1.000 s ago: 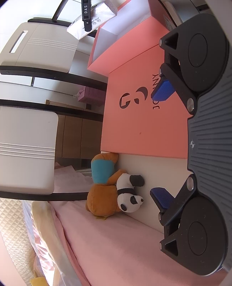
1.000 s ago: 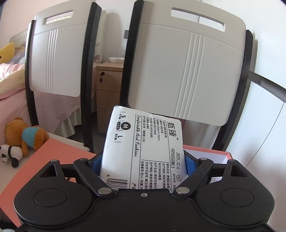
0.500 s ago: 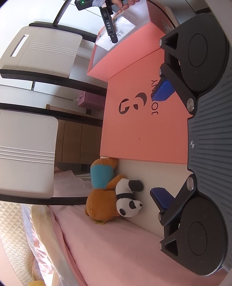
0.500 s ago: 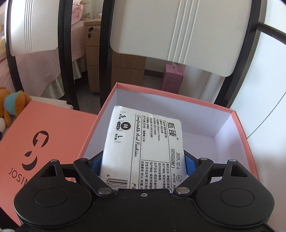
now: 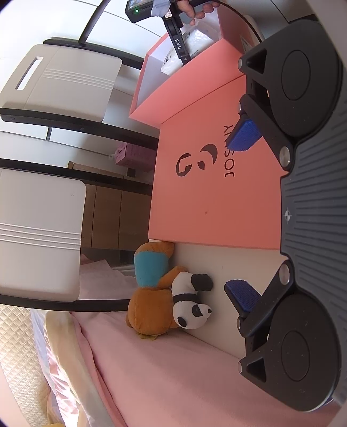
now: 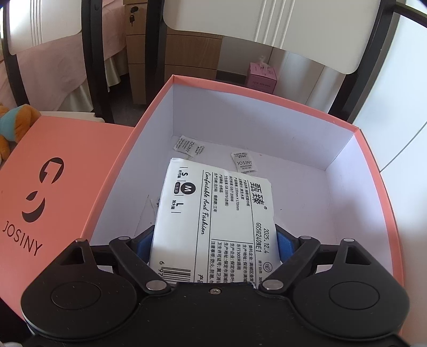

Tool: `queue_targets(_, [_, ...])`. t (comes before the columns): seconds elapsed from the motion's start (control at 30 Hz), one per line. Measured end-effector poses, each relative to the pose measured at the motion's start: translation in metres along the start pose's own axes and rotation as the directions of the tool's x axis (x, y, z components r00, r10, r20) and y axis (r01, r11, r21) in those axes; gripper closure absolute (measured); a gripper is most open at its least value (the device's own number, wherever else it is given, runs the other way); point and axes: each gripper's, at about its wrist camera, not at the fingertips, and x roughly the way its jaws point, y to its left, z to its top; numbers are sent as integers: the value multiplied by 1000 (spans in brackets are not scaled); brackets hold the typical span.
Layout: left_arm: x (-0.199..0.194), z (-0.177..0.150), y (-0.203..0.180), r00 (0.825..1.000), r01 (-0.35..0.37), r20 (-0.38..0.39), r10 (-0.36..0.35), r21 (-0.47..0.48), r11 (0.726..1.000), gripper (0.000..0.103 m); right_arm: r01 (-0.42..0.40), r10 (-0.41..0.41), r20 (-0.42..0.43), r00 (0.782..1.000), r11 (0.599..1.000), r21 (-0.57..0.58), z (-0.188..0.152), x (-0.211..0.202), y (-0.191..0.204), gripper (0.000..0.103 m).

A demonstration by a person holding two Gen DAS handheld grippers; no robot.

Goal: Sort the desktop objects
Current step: 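Lower the package into the open pink box and open the right tool, then withdraw the right tool from the box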

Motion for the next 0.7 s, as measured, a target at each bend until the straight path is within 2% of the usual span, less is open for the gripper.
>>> queue_targets(0.1, [1,0,0,1000,-4,-2,4,0,1000,0,-4,4,12,1000,1000,25,-3,-4,-4,14])
queue_targets(0.17, [2,0,0,1000,-4,-3,4,1,1000,0,-2,1,31,1000,999,40,-4,-11,-6,7])
queue_targets(0.3, [9,1,2,1000,-10,-16,10,9,1000,0,-18,10,100,995,997,77,-6,-33,-6,1])
queue_targets(0.47, [13,1,5,999,-29,-23,29,5,1000,0,-34,19,163,986,996,88,-10,-63,10,1])
queue_targets(0.7, [8,2,1,1000,3,-1,-3,54,999,0,-86,59,297,953,993,78,-13,-124,53,1])
